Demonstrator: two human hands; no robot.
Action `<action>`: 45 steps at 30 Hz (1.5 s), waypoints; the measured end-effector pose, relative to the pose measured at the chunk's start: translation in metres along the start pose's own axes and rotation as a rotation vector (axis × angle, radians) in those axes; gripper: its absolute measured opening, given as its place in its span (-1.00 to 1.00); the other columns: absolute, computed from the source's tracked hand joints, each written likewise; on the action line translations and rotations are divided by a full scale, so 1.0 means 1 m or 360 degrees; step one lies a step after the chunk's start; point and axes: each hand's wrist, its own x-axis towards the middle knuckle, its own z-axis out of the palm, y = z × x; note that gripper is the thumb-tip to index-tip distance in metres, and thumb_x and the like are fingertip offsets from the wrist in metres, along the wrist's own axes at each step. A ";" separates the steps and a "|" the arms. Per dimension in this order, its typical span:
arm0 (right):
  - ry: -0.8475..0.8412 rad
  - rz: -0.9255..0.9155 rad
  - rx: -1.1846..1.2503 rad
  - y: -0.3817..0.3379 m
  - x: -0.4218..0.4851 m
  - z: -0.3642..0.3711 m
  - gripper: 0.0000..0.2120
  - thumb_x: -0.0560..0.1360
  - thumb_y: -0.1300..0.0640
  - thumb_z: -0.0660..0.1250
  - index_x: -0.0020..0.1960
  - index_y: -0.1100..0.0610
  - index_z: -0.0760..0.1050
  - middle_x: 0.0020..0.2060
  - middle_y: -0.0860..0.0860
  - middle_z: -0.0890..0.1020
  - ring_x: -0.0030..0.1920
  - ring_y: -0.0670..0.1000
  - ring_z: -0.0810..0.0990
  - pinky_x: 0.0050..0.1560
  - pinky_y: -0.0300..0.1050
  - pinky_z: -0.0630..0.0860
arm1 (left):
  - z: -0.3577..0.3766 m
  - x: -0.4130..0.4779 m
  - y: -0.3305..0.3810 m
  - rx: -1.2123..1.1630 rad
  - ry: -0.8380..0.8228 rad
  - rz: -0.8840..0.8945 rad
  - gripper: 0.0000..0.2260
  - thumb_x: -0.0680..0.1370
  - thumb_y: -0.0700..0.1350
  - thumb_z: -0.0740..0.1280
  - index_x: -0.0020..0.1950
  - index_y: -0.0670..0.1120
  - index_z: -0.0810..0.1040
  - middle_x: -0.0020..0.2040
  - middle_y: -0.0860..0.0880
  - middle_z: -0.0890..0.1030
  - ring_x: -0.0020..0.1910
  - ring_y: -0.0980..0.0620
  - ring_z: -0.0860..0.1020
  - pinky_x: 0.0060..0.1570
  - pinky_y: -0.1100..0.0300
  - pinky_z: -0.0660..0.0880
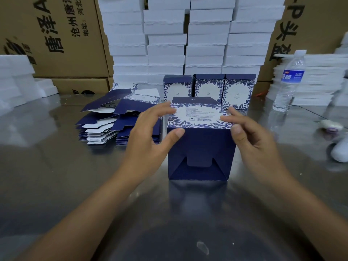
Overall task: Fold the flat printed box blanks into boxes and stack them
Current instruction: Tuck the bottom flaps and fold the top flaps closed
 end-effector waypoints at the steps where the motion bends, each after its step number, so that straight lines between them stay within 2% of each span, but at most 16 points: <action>1: -0.0079 0.0020 -0.0080 0.002 -0.002 0.000 -0.70 0.38 -0.29 0.32 0.09 -0.30 0.48 0.32 -0.38 0.35 0.38 -0.28 0.29 0.37 -0.12 0.26 | 0.001 -0.001 -0.002 -0.0037 -0.0091 -0.0081 -0.66 0.45 0.16 0.36 0.19 0.28 0.39 0.33 0.33 0.35 0.38 0.30 0.30 0.30 0.39 0.25; 3: -0.0210 -0.0001 -0.0330 0.004 -0.006 0.002 -0.51 0.29 -0.35 0.35 0.17 -0.41 0.28 0.38 -0.43 0.18 0.42 -0.30 0.19 0.40 -0.14 0.22 | 0.004 -0.005 -0.006 -0.0104 -0.0239 -0.0191 -0.51 0.42 0.21 0.36 0.30 0.35 0.29 0.36 0.42 0.25 0.42 0.34 0.20 0.38 0.25 0.24; 5: -0.0212 -0.0070 -0.0480 0.004 -0.007 0.005 -0.47 0.28 -0.32 0.30 0.18 -0.47 0.15 0.39 -0.40 0.14 0.42 -0.32 0.13 0.34 -0.38 0.17 | 0.009 -0.009 -0.009 -0.0158 -0.0311 -0.0265 -0.44 0.45 0.09 0.41 0.36 0.37 0.23 0.36 0.39 0.30 0.39 0.27 0.30 0.36 0.11 0.33; 8: -0.0080 -0.0159 -0.0539 0.006 -0.008 0.009 -0.45 0.40 -0.09 0.40 0.16 -0.45 0.13 0.39 -0.28 0.21 0.41 -0.27 0.18 0.20 -0.62 0.09 | 0.016 -0.011 -0.011 -0.0056 -0.0249 -0.0216 -0.41 0.48 -0.01 0.42 0.38 0.30 0.20 0.37 0.29 0.35 0.32 0.23 0.39 0.25 0.22 0.41; 11: 0.0033 -0.0224 -0.0549 0.009 -0.008 0.012 -0.43 0.42 0.08 0.44 0.22 -0.28 0.18 0.32 -0.25 0.30 0.40 -0.25 0.22 0.23 -0.58 0.10 | 0.022 -0.012 -0.009 0.0069 -0.0106 -0.0138 -0.46 0.47 0.02 0.40 0.36 0.23 0.24 0.32 0.24 0.38 0.28 0.33 0.35 0.18 0.43 0.33; 17: 0.0167 -0.0271 -0.0535 0.005 -0.008 0.015 -0.46 0.39 0.02 0.39 0.27 -0.19 0.23 0.18 -0.40 0.35 0.28 -0.45 0.23 0.20 -0.58 0.15 | 0.023 -0.013 -0.006 0.0070 -0.0033 -0.0111 -0.47 0.50 0.04 0.36 0.42 0.15 0.24 0.35 0.20 0.36 0.30 0.38 0.30 0.20 0.48 0.28; 20: 0.0142 -0.0199 -0.0396 0.002 -0.008 0.015 -0.40 0.36 -0.04 0.41 0.27 -0.29 0.17 0.18 -0.52 0.32 0.24 -0.44 0.31 0.16 -0.52 0.29 | 0.020 -0.010 -0.004 -0.0145 -0.0184 -0.0179 -0.41 0.55 0.12 0.24 0.52 0.17 0.07 0.47 0.25 0.22 0.43 0.34 0.18 0.38 0.31 0.23; 23: 0.0146 -0.0101 -0.0148 -0.002 -0.009 0.013 -0.35 0.32 -0.03 0.45 0.31 -0.17 0.20 0.16 -0.53 0.37 0.20 -0.37 0.42 0.05 -0.48 0.39 | 0.016 -0.007 0.001 -0.0416 -0.0296 -0.0270 -0.42 0.53 0.13 0.16 0.49 0.20 -0.02 0.48 0.28 0.19 0.44 0.36 0.16 0.41 0.27 0.22; 27: 0.0220 0.0075 0.0370 -0.013 -0.005 0.014 -0.61 0.41 -0.04 0.36 0.18 -0.15 0.32 0.14 -0.32 0.49 0.17 -0.27 0.50 0.08 -0.36 0.44 | 0.018 -0.006 0.005 -0.0651 -0.0050 -0.0458 -0.49 0.55 0.11 0.10 0.49 0.02 0.27 0.41 0.16 0.41 0.37 0.27 0.34 0.39 0.19 0.28; 30: 0.0142 0.0196 0.0572 -0.016 -0.002 0.013 -0.84 0.52 0.04 0.23 0.10 -0.08 0.43 0.10 -0.15 0.58 0.19 -0.17 0.53 0.16 -0.14 0.45 | 0.018 -0.003 0.004 -0.0893 0.0180 -0.0760 -0.71 0.63 0.06 0.10 0.17 0.07 0.57 0.15 0.15 0.63 0.20 0.16 0.55 0.29 0.07 0.44; 32: 0.0080 0.0155 0.0524 -0.016 -0.001 0.014 -0.77 0.56 0.27 0.19 0.10 -0.01 0.47 0.10 -0.14 0.59 0.18 -0.21 0.53 0.20 -0.22 0.46 | 0.016 0.001 0.003 -0.1138 0.0265 -0.0980 -0.70 0.65 0.03 0.11 0.01 0.03 0.63 0.07 0.04 0.67 0.14 0.02 0.60 0.23 -0.06 0.48; 35: 0.0054 0.0096 0.0483 -0.016 -0.002 0.016 -0.66 0.54 0.42 0.19 0.11 0.02 0.46 0.11 -0.12 0.58 0.17 -0.24 0.53 0.17 -0.38 0.42 | 0.016 0.005 0.002 -0.1299 0.0345 -0.1068 -0.69 0.65 0.01 0.12 -0.04 -0.02 0.64 -0.01 0.01 0.70 -0.01 0.05 0.65 -0.03 0.10 0.58; 38: 0.0220 0.0179 0.0344 -0.012 -0.001 0.017 -0.69 0.50 0.29 0.31 0.13 -0.05 0.42 0.15 -0.11 0.55 0.20 -0.20 0.50 0.17 -0.34 0.41 | 0.015 0.008 0.003 -0.1479 0.0462 -0.1231 -0.73 0.65 0.01 0.13 0.07 -0.06 0.60 -0.02 -0.01 0.70 -0.11 0.06 0.67 -0.25 0.16 0.61; 40: 0.0403 0.0422 0.0206 -0.008 0.000 0.016 -0.62 0.47 0.12 0.38 0.23 -0.02 0.34 0.21 -0.08 0.49 0.22 -0.15 0.47 0.24 -0.21 0.37 | 0.013 0.010 0.003 -0.1634 0.0518 -0.1361 -0.74 0.65 0.00 0.13 0.10 -0.06 0.57 -0.04 0.00 0.70 -0.16 0.07 0.68 -0.31 0.17 0.60; 43: 0.0364 0.0957 0.0244 -0.008 0.002 0.012 -0.44 0.43 -0.13 0.36 0.33 0.08 0.34 0.22 -0.08 0.48 0.15 -0.14 0.49 0.21 -0.11 0.42 | 0.011 0.010 0.005 -0.1785 0.0459 -0.1471 -0.71 0.65 0.03 0.11 0.19 -0.06 0.54 0.06 -0.03 0.67 -0.02 0.00 0.66 -0.03 0.04 0.57; 45: 0.0169 0.1129 0.0453 -0.010 0.001 0.010 -0.59 0.40 -0.21 0.33 0.12 0.03 0.53 0.12 -0.11 0.58 0.12 -0.12 0.54 0.16 -0.02 0.46 | 0.011 0.009 0.007 -0.1835 0.0420 -0.1479 -0.67 0.65 0.04 0.10 0.26 -0.08 0.52 0.15 -0.06 0.64 0.10 -0.05 0.61 0.12 -0.04 0.51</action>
